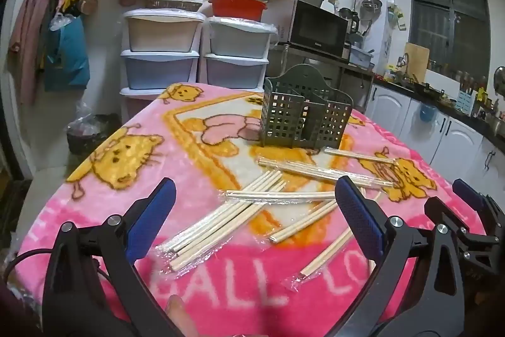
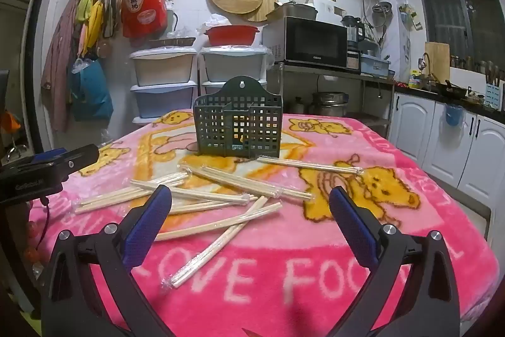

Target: Organize utensils

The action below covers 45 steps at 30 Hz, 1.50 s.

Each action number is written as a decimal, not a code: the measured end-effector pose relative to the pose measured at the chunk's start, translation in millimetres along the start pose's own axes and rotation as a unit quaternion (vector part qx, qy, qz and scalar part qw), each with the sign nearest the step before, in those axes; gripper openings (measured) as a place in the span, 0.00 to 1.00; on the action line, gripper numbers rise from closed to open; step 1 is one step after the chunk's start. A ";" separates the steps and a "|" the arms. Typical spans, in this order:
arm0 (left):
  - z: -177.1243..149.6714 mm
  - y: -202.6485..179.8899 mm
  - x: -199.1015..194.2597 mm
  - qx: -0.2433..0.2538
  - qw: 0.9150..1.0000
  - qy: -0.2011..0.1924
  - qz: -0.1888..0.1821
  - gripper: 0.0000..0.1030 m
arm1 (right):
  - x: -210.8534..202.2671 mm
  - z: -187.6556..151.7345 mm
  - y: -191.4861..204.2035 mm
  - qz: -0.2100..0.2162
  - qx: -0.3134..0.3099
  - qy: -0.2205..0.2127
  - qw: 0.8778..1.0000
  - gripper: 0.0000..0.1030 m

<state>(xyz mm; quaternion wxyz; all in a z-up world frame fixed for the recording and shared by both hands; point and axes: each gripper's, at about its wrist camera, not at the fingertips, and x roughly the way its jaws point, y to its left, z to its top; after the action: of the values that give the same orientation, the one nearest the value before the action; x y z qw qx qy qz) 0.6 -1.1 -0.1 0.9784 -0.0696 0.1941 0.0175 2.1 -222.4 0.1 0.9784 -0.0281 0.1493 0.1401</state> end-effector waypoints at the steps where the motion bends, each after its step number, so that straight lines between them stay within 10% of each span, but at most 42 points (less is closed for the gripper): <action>1: -0.1 0.3 -0.6 -0.002 1.000 -0.004 -0.001 0.91 | -0.1 0.0 0.0 -0.001 0.000 -0.001 1.000 0.94; 45: 3.4 5.5 -1.1 -0.005 1.000 -0.003 0.000 0.91 | -1.1 1.5 0.5 0.001 0.001 -0.003 1.000 0.94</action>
<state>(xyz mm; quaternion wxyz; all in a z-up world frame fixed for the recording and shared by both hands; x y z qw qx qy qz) 0.4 4.8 2.7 0.9786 -0.0746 0.1908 0.0186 1.3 -222.1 1.8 0.9788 -0.0269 0.1463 0.1407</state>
